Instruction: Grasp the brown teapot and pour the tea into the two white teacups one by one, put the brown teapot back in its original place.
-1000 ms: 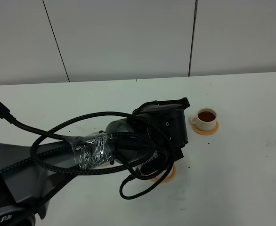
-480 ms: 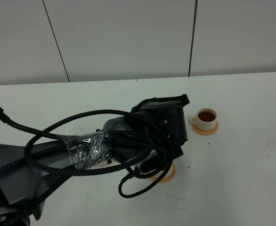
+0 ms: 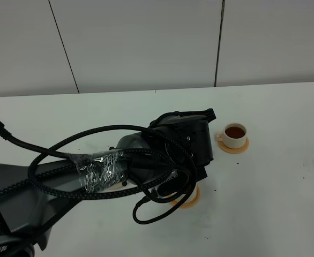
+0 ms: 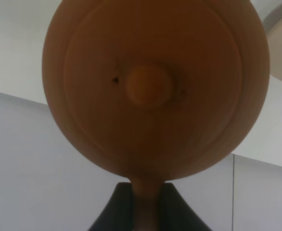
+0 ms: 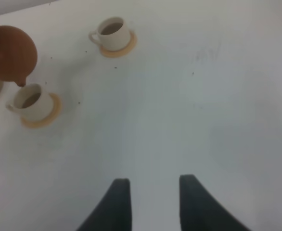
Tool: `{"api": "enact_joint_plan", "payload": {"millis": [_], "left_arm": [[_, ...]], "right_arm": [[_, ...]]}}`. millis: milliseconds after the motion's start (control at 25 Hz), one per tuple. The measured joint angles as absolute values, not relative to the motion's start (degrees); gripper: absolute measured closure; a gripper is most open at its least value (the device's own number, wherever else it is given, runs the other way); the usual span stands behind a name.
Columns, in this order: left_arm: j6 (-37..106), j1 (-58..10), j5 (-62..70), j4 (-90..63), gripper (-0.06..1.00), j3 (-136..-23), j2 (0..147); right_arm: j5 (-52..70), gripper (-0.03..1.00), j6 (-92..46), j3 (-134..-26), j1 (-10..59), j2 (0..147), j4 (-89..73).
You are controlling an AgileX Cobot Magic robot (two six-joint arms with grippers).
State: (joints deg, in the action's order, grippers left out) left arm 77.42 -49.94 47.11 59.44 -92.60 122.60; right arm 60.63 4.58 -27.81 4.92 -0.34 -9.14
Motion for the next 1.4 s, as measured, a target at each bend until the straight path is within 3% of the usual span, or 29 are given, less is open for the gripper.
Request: {"api": "enact_joint_plan", "payload": {"millis": [1400], "left_arm": [[77.4, -51.7, 51.8, 60.4, 0.77, -92.6, 122.7]], "right_arm": [[60.6, 0.73, 4.6, -27.8, 4.9, -0.3, -9.1]]}}
